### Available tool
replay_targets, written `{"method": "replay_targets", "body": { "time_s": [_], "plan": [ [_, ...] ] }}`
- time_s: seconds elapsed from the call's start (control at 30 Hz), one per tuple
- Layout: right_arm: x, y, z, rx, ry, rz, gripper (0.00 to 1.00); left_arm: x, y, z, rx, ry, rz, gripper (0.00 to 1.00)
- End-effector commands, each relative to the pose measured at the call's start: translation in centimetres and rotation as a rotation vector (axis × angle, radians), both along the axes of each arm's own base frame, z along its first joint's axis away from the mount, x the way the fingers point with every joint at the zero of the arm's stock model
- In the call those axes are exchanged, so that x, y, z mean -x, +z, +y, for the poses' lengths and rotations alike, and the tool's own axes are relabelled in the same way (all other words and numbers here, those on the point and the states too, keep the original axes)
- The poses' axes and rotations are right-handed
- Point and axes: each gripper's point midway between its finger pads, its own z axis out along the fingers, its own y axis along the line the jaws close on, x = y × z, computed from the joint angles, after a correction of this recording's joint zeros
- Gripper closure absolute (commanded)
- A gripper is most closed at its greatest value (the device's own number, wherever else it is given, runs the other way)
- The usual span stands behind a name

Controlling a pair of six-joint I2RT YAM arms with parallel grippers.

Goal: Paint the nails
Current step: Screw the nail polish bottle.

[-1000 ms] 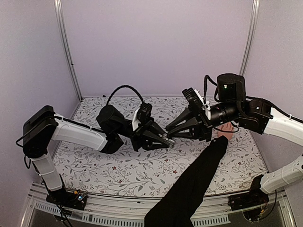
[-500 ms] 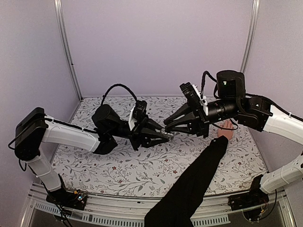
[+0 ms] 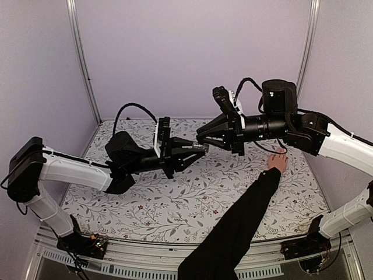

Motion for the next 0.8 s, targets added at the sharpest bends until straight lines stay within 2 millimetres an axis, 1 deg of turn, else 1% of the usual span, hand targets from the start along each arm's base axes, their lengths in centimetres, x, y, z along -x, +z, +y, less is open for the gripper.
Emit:
{"method": "replay_targets", "body": {
  "time_s": [0.0,0.13,0.3,0.53,0.6,0.77],
  "plan": [
    [-0.7,-4.8,1.1,0.140,-0.058,0.145,0.94,-2.8,4.6,1.6,0.126,0.289,-0.055,1.00],
    [-1.8,-5.3,1.3,0.155,-0.118,0.180,0.95,-3.9,4.6,1.8,0.119,0.418,-0.057,1.00],
    [-3.1,-5.7,1.6,0.149,-0.193,0.218,0.96,-5.4,3.9,1.4,0.089,0.559,-0.056,1.00],
    [-4.5,-6.6,1.7,0.133,-0.285,0.289,0.95,-7.1,3.2,0.8,0.055,0.693,-0.045,1.00],
    [-4.8,-6.9,1.6,0.126,-0.311,0.304,0.95,-7.3,3.0,0.4,0.044,0.722,-0.044,1.00],
    [-5.1,-6.4,1.5,0.097,-0.330,0.308,0.93,-6.9,2.4,-0.6,0.016,0.704,-0.056,1.00]
  ]
}}
